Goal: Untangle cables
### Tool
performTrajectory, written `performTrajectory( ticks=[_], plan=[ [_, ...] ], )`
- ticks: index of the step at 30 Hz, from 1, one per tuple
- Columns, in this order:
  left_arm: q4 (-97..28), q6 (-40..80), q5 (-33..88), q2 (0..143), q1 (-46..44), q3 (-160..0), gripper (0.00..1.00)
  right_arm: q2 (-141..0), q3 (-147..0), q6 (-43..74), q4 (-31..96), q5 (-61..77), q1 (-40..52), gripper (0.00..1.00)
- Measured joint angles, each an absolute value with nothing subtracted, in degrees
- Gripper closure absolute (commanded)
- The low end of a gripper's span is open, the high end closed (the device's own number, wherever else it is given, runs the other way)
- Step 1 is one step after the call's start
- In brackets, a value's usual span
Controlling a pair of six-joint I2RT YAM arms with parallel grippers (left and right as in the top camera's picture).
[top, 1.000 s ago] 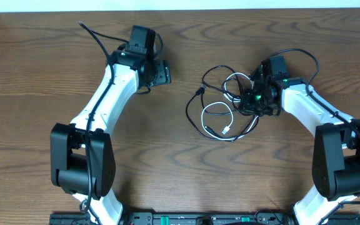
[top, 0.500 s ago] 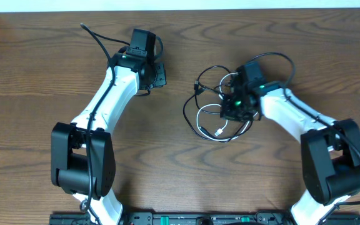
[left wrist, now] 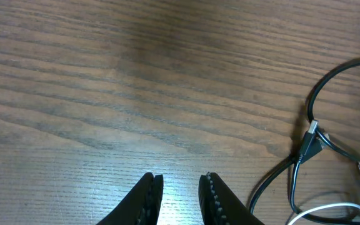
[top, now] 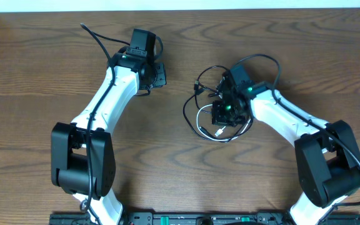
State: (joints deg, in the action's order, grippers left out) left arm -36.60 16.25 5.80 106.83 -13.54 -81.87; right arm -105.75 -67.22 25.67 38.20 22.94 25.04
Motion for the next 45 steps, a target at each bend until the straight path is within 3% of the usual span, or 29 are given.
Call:
performTrajectory(
  ticks=[9,17,28,36,45],
  plan=[
    [-36.6,16.19,5.23,106.83,-13.54,-81.89,0.75,-105.75,-79.48,21.1,48.18,22.11,24.99,0.98],
    [-36.64,16.03,1.93,106.83,-13.52,-81.89,0.75,-105.75,-80.84,20.84,48.66,16.91,23.2,0.72],
    [-36.64,16.03,1.13,106.83,-13.52,-81.87,0.74,-105.75,-80.84,24.56,48.58,5.65,17.78,0.75],
    [-36.62,16.03,1.13,106.83,-13.52,-81.89,0.74,-105.75,-80.36,29.04,48.12,-0.51,14.15,0.65],
    [-36.62,16.03,1.13,106.83,-13.52,-81.89,0.74,-105.75,-78.5,30.5,43.38,-3.01,14.11,0.67]
  ],
)
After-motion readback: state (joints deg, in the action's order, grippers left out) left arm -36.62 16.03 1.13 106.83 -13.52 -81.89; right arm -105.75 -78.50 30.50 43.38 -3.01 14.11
